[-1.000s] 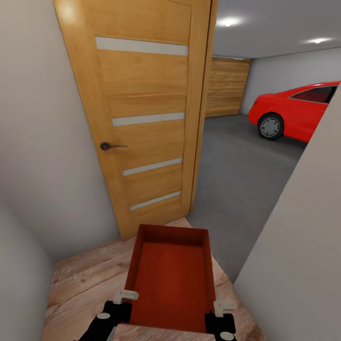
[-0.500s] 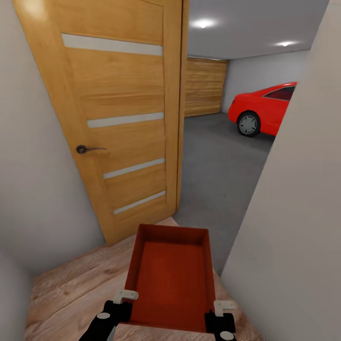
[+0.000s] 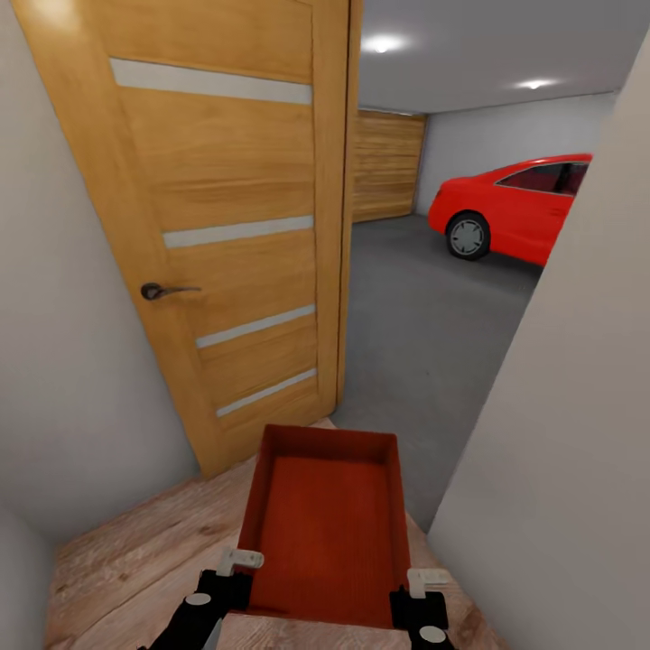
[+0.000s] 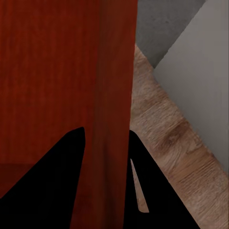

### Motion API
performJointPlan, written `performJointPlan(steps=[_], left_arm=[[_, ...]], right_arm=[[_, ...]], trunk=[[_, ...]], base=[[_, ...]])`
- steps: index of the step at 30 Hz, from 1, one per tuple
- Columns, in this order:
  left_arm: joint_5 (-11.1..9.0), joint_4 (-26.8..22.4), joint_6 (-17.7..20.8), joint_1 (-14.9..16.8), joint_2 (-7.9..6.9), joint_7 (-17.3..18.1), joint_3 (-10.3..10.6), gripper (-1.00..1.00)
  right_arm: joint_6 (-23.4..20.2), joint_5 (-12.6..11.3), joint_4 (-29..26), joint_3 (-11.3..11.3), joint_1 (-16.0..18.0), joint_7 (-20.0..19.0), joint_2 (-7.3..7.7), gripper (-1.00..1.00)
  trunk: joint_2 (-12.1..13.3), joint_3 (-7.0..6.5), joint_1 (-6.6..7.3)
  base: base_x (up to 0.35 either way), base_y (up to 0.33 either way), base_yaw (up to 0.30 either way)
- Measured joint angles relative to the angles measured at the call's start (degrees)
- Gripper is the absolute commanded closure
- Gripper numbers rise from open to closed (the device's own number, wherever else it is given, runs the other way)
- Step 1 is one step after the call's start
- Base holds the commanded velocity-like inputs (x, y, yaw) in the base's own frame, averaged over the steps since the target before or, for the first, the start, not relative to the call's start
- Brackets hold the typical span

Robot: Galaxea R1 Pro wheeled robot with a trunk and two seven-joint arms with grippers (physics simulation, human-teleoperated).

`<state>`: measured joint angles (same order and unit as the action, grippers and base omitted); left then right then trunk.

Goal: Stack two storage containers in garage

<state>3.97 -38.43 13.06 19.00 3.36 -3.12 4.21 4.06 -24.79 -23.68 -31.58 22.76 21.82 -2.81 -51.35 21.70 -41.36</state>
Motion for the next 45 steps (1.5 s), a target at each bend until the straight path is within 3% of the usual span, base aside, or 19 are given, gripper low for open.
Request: performJointPlan(steps=[10,34,45], left_arm=[[0.13,0.59,-0.19,0.0,-0.02,0.27,0.0,1.0],[0.52,1.25,-0.3,0.02,-0.01,0.62,-0.04,1.0],[-0.17,-0.33,0.05,0.0,-0.01,-0.16,0.04,1.0]], right_arm=[[-0.01,-0.02,0.0,0.07,-0.4,0.19,-0.03,1.0],[-0.02,0.02,-0.03,0.25,-0.94,0.45,-0.09,1.0],[-0.05,-0.01,0.01,-0.02,0.29,-0.13,0.02,1.0]], trunk=[[0.0,0.0,0.0],[0.0,0.0,-0.02],[0.0,0.01,0.0]], base=[[0.183,0.229,-0.02],[0.007,0.009,-0.276],[0.165,0.246,-0.036]])
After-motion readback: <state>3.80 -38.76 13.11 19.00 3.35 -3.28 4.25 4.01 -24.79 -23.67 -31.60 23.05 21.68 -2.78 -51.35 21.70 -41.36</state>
